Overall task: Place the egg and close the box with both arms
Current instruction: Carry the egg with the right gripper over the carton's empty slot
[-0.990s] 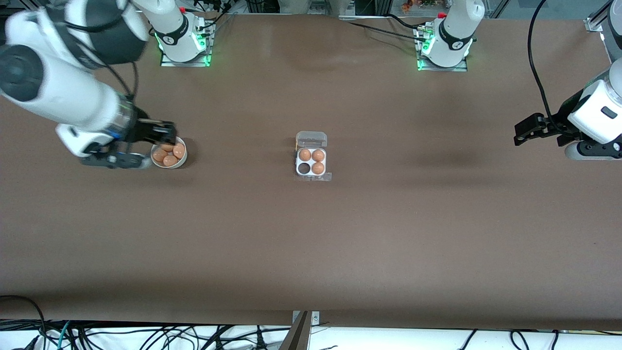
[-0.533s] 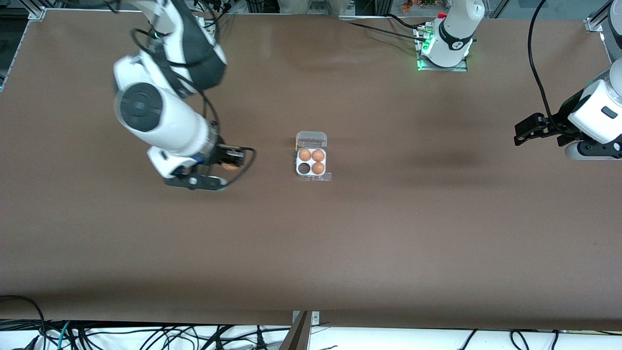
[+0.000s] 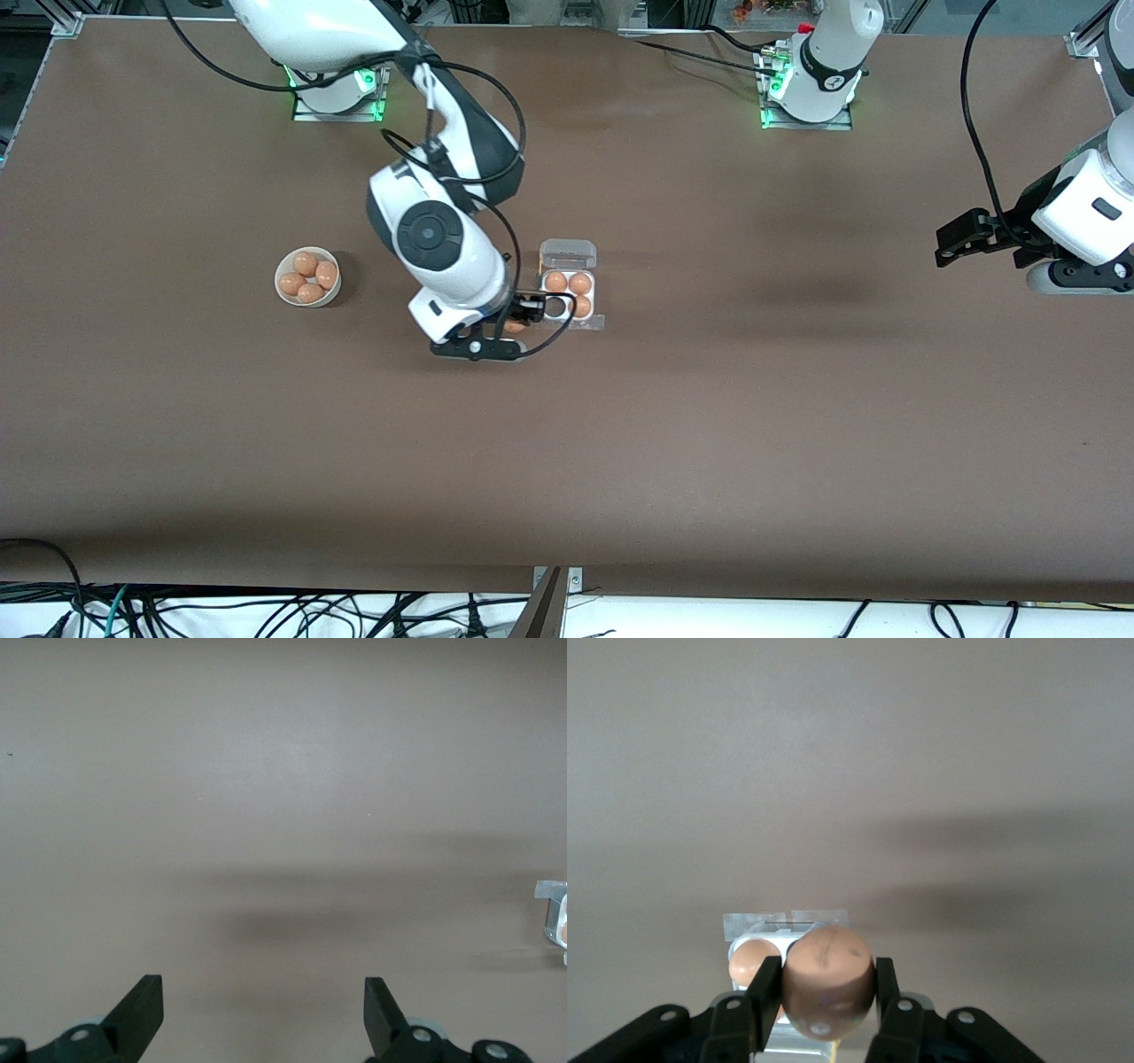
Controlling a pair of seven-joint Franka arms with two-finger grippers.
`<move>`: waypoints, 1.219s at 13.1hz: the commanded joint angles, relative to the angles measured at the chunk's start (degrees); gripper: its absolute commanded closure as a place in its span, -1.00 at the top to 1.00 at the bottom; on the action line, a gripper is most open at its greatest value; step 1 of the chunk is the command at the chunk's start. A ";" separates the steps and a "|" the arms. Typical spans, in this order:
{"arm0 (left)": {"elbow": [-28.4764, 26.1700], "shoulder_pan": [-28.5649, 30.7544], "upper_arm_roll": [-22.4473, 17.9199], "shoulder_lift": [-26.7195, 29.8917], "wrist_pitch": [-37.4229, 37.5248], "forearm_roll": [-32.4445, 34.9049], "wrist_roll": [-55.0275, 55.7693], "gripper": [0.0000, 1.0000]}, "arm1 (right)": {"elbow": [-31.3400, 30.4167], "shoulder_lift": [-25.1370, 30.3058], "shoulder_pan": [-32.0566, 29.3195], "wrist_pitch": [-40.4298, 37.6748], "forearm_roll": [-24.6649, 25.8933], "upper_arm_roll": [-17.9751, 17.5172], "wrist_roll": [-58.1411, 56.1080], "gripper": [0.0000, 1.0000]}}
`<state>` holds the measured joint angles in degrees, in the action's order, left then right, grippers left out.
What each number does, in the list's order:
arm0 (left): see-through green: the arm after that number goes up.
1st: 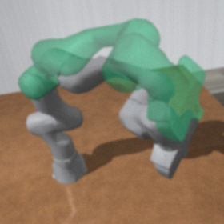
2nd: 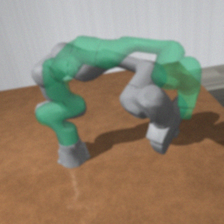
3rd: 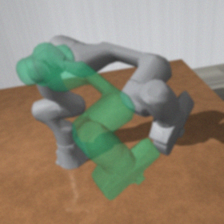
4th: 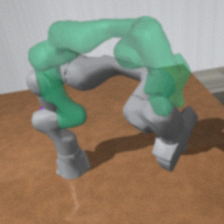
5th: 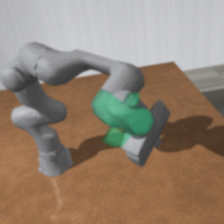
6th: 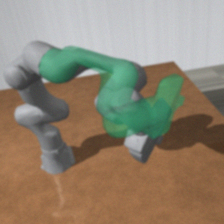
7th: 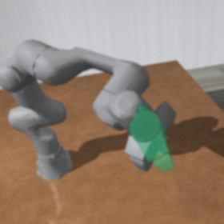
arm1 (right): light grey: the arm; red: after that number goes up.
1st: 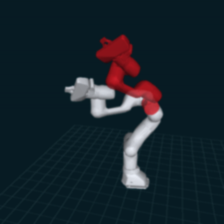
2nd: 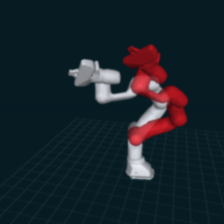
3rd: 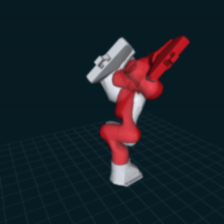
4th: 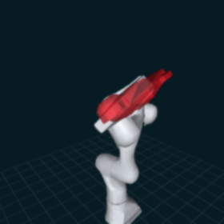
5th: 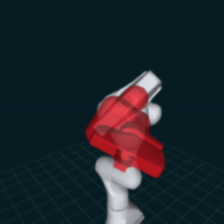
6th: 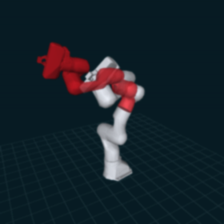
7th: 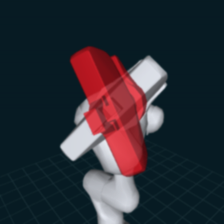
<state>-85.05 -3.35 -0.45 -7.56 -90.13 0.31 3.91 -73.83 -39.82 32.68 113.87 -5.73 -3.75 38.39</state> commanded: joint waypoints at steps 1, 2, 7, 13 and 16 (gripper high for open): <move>1.64 -0.17 0.18 -0.78 0.48 1.01 -0.13 1.00 | 2.21 -1.84 2.03 -0.41 -0.16 0.41 3.08 -1.00; 1.64 -0.25 0.18 -0.78 0.48 1.01 -0.13 1.00 | 2.12 -2.54 2.65 -0.06 -0.08 0.41 4.14 -1.00; 1.64 -0.26 0.18 -0.87 0.48 0.92 0.22 1.00 | 0.02 -4.83 5.37 6.17 0.80 0.50 7.66 -1.00; 1.64 -0.26 0.18 -0.96 0.39 0.92 0.31 1.00 | -4.29 -5.62 6.34 10.74 1.42 0.94 9.33 -1.00; 1.64 -0.52 0.62 -0.96 0.39 0.92 0.48 1.00 | -5.44 -5.53 6.43 11.11 1.59 0.85 10.30 -1.00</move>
<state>-85.05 -3.43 -0.29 -7.88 -90.13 0.31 3.91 -78.14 -45.79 38.37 123.79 -5.10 -3.53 46.91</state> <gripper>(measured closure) 0.000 0.529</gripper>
